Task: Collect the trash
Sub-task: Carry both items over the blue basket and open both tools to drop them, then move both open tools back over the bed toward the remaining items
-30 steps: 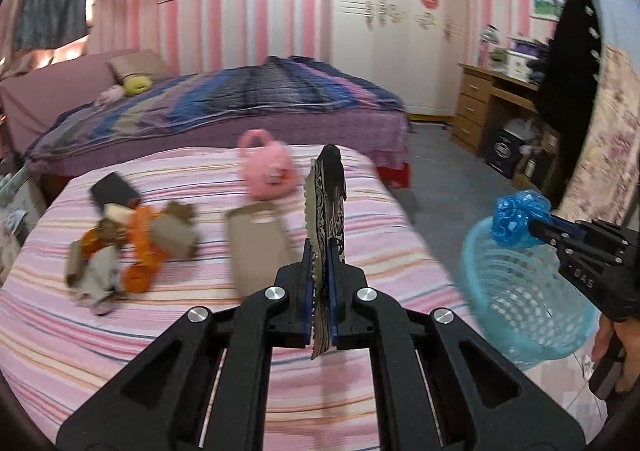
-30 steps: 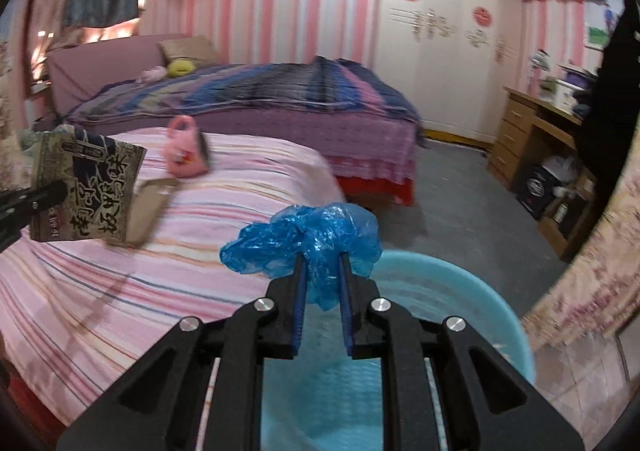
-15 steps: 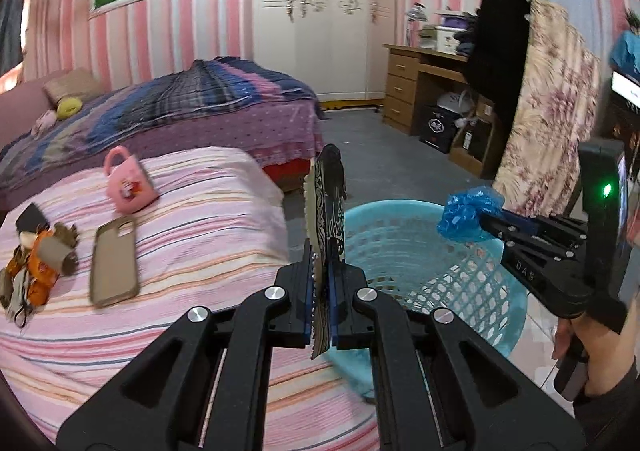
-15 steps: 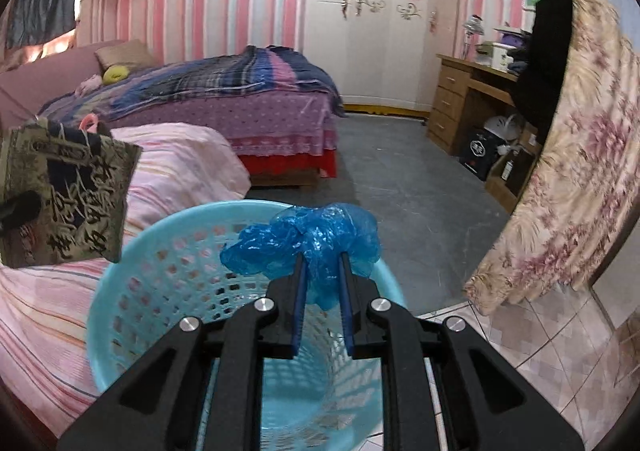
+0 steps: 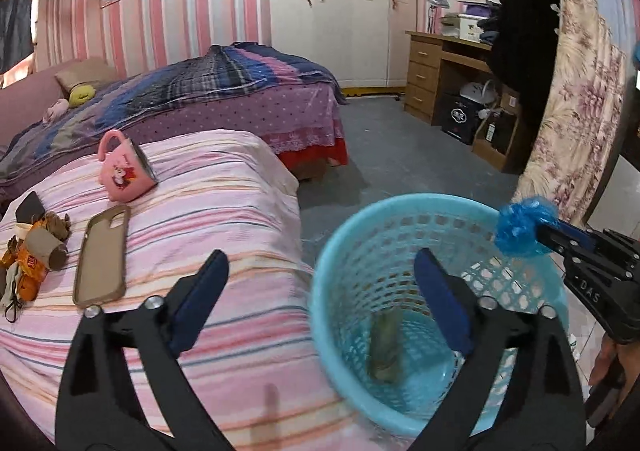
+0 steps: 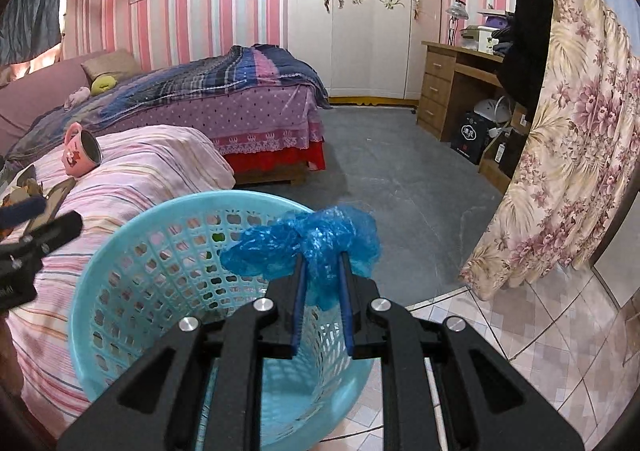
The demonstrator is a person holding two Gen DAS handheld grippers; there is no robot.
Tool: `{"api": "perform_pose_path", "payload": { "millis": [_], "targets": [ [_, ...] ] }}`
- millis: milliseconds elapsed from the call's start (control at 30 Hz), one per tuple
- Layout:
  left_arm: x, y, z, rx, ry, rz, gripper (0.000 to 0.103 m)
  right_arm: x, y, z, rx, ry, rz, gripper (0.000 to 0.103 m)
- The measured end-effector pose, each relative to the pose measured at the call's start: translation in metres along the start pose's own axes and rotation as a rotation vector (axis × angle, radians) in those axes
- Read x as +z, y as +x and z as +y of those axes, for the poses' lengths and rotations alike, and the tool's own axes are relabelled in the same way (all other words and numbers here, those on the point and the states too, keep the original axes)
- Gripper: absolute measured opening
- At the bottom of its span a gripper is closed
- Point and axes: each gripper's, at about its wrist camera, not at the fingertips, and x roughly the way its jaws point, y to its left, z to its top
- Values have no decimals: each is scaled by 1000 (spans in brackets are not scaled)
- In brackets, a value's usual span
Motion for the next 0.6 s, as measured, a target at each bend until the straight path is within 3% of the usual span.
{"api": "perform_pose_path", "payload": {
  "millis": [100,167,200,233,300,433,600],
  "targets": [
    [1,-1,15,19,-6,-7,97,-1,1,3,-7,-2,2,19],
    [2,-2,24,33,-11,-12,97,-1,3,4,-24,4,4,46],
    [2,-4,32,41,-20,-13,97,-1,3,4,-32,8,1,69],
    [2,-5,36,42,-26,-13,97,-1,1,6,-42,14,-11,76],
    [2,-9,47,49,-37,-19,97,1,1,8,-44,20,-19,77],
    [0,-19,70,82,-54,-34,97,6,0,21,-68,27,-31,92],
    [-3,-33,100,109,-91,-46,97,17,-1,40,-79,20,-47,95]
  ]
}}
